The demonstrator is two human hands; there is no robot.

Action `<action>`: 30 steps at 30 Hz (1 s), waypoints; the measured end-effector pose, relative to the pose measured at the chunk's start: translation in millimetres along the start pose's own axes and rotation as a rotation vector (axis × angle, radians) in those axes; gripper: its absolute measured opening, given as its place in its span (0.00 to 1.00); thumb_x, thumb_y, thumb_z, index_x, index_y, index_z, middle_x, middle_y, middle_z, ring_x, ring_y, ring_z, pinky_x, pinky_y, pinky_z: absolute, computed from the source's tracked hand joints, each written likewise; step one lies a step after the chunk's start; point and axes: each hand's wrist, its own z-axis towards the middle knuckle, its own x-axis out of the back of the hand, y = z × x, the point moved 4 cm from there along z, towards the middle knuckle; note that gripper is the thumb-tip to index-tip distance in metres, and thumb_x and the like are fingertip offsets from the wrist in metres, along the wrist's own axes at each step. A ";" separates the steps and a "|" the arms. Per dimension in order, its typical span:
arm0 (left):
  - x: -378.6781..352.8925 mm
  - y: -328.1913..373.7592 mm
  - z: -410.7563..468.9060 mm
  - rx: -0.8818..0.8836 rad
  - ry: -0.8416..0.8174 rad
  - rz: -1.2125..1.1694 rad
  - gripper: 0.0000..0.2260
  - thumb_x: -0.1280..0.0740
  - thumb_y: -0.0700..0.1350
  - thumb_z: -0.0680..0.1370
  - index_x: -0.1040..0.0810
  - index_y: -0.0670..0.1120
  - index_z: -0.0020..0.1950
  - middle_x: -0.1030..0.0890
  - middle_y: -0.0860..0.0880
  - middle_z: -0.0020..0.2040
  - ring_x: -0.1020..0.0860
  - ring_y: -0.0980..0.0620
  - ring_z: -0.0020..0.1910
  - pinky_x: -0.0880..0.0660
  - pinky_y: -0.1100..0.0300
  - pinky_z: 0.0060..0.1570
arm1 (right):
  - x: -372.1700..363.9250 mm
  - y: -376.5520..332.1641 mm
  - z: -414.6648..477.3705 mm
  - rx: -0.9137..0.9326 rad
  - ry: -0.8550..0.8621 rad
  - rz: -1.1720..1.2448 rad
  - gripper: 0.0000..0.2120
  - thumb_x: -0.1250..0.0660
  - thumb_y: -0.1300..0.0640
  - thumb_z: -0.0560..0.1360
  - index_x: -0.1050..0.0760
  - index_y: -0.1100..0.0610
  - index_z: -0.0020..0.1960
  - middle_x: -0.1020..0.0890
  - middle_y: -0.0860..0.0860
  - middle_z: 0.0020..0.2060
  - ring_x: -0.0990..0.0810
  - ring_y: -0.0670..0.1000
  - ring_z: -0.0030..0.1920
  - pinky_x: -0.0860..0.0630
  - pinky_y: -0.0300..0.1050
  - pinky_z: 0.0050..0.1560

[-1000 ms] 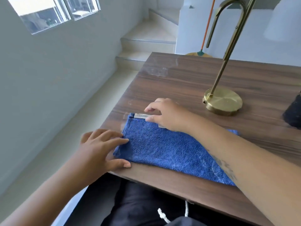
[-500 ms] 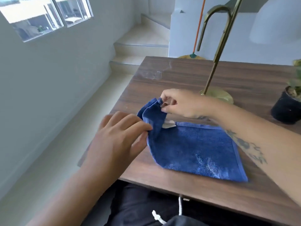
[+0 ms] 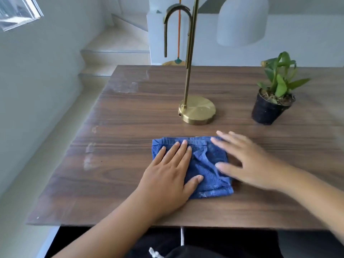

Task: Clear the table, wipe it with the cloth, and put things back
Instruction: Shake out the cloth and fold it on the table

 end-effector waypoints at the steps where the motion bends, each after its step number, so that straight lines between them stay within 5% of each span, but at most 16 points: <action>1: 1.0 -2.8 -5.2 0.008 0.008 0.019 0.33 0.54 0.64 0.79 0.42 0.45 0.77 0.44 0.49 0.78 0.46 0.51 0.77 0.52 0.49 0.74 | -12.8 -10.0 0.7 0.037 -0.041 -0.108 0.39 0.62 0.23 0.68 0.59 0.36 0.75 0.60 0.39 0.77 0.62 0.44 0.76 0.58 0.47 0.76; 3: 2.0 -13.9 -14.4 0.027 0.001 0.043 0.33 0.55 0.65 0.79 0.44 0.46 0.78 0.45 0.49 0.78 0.48 0.52 0.77 0.51 0.48 0.74 | -27.0 -24.7 4.0 0.066 -0.054 -0.204 0.41 0.71 0.25 0.66 0.68 0.40 0.75 0.68 0.41 0.75 0.70 0.45 0.74 0.63 0.52 0.76; 6: 7.6 -45.2 -35.9 0.056 -0.007 0.024 0.34 0.59 0.67 0.78 0.56 0.50 0.79 0.58 0.53 0.78 0.61 0.56 0.76 0.59 0.53 0.75 | -33.0 -58.2 21.5 0.111 -0.036 -0.200 0.39 0.67 0.27 0.70 0.70 0.44 0.76 0.69 0.45 0.75 0.71 0.46 0.74 0.63 0.53 0.75; 8: 16.3 -72.1 -56.5 0.075 0.020 0.060 0.33 0.59 0.67 0.78 0.55 0.50 0.79 0.57 0.53 0.78 0.60 0.57 0.76 0.59 0.55 0.73 | -39.5 -90.4 37.1 0.169 -0.022 -0.183 0.36 0.62 0.31 0.73 0.72 0.43 0.75 0.68 0.47 0.76 0.70 0.47 0.75 0.64 0.54 0.75; 12: 28.1 -131.2 -102.6 0.146 -0.064 0.082 0.32 0.59 0.67 0.78 0.62 0.54 0.77 0.60 0.57 0.78 0.64 0.62 0.75 0.61 0.56 0.74 | -60.0 -159.8 66.9 0.268 0.000 -0.159 0.32 0.61 0.35 0.75 0.68 0.39 0.75 0.66 0.54 0.76 0.66 0.53 0.76 0.65 0.57 0.75; 17: 40.7 -169.7 -130.2 0.176 -0.057 0.001 0.31 0.54 0.67 0.78 0.56 0.56 0.78 0.56 0.60 0.78 0.59 0.63 0.75 0.58 0.56 0.74 | -75.6 -208.4 85.7 0.291 0.024 -0.174 0.33 0.63 0.36 0.74 0.63 0.42 0.77 0.64 0.58 0.77 0.64 0.57 0.77 0.64 0.58 0.74; 23: 45.7 -148.9 -102.9 0.267 0.078 -0.123 0.32 0.50 0.67 0.75 0.43 0.56 0.77 0.45 0.59 0.77 0.50 0.63 0.75 0.49 0.54 0.74 | -60.7 -178.6 76.9 0.261 -0.014 -0.064 0.34 0.62 0.29 0.73 0.58 0.39 0.77 0.60 0.49 0.78 0.61 0.50 0.77 0.64 0.58 0.74; 30: 25.2 -52.3 -15.9 0.122 0.144 -0.115 0.34 0.51 0.67 0.74 0.40 0.52 0.77 0.38 0.56 0.76 0.44 0.56 0.76 0.50 0.55 0.75 | -26.6 -65.3 37.8 -0.066 0.117 -0.038 0.37 0.62 0.29 0.70 0.54 0.39 0.77 0.53 0.46 0.78 0.57 0.49 0.77 0.57 0.55 0.76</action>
